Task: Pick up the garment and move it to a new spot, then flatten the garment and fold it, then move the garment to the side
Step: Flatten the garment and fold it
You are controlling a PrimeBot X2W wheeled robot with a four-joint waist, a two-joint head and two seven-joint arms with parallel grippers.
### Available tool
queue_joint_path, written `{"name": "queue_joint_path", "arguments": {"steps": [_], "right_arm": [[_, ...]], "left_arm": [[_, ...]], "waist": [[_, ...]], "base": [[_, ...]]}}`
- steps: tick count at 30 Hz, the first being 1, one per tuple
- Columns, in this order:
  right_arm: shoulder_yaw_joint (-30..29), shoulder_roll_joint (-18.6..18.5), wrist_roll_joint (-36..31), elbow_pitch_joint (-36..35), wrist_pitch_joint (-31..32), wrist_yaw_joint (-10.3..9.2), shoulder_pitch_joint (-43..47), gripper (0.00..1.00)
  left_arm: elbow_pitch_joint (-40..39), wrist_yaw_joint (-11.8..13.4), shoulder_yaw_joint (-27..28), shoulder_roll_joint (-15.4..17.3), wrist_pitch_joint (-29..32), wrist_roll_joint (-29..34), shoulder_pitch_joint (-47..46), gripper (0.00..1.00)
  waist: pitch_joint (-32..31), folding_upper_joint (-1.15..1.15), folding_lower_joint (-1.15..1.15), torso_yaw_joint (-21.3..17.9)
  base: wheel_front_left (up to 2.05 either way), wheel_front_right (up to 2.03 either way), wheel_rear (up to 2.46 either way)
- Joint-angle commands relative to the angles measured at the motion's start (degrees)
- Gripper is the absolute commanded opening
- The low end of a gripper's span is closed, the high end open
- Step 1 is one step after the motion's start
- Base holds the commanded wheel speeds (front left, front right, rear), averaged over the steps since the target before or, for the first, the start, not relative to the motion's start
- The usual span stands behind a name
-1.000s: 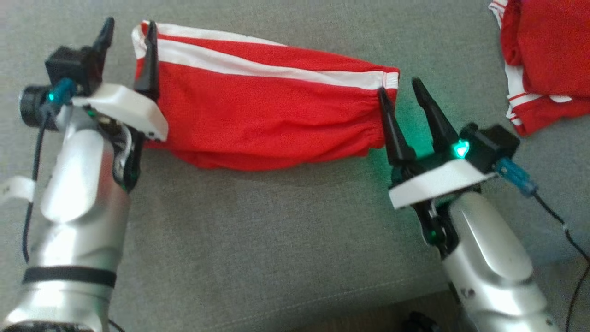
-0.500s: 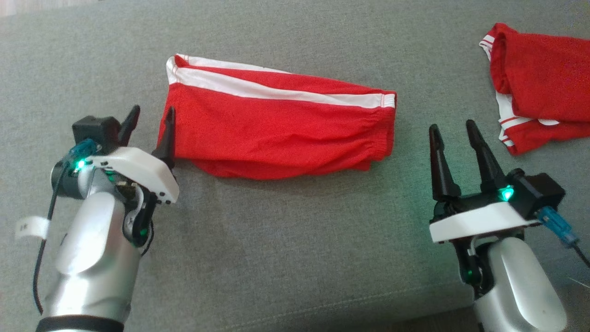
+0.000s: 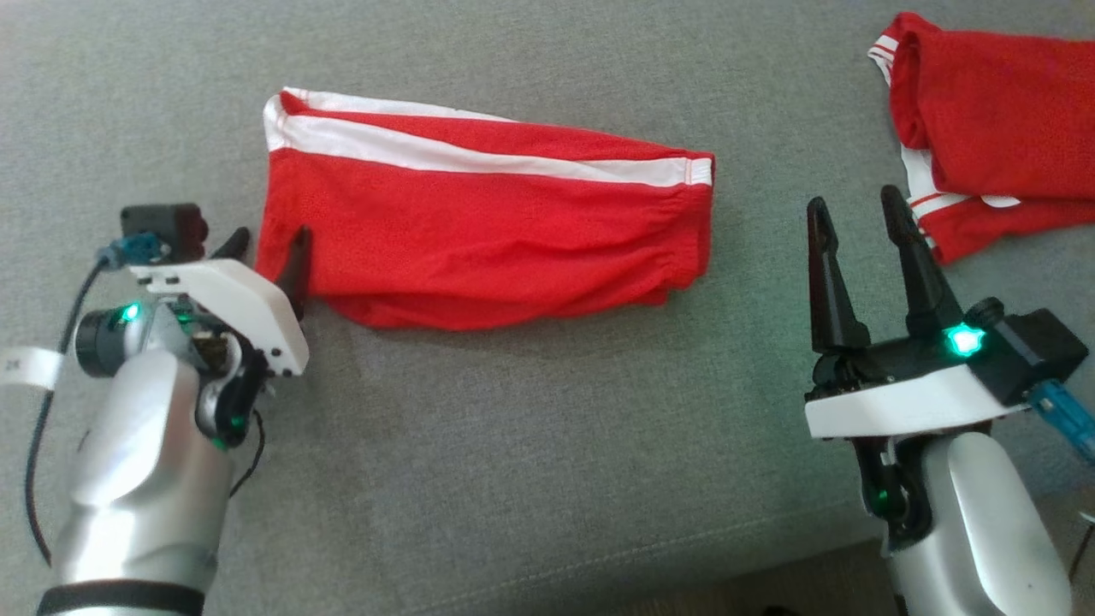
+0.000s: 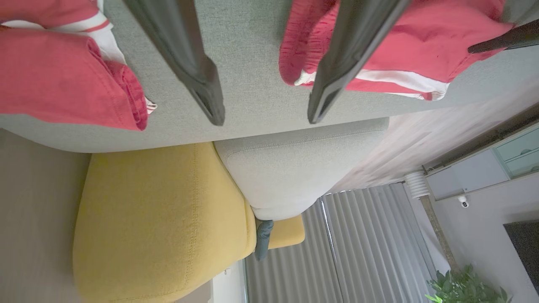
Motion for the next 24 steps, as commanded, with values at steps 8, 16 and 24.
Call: {"name": "queue_joint_path", "arguments": {"steps": [8,16,24], "right_arm": [[0.9,0.1,0.7,-3.4,0.2,0.37,0.2,1.0],[0.9,0.1,0.8,-3.3,-0.1,0.37,-0.1,1.0],[-0.4,0.1,0.1,-3.1,-0.1,0.37,0.0,1.0]], "left_arm": [[-1.6,-1.3,1.9,1.7,6.6,-4.2,-2.0,0.82],[-3.1,-2.0,1.9,1.2,6.9,-6.6,-1.6,0.0],[-6.9,-2.3,2.9,1.4,3.3,-8.2,1.0,0.0]], "waist": [[0.4,0.0,0.0,-0.8],[0.4,0.0,0.0,-0.9],[-1.1,0.0,0.0,0.5]], "base": [[0.0,0.0,0.0],[0.0,0.0,0.0],[0.0,0.0,0.0]]}}
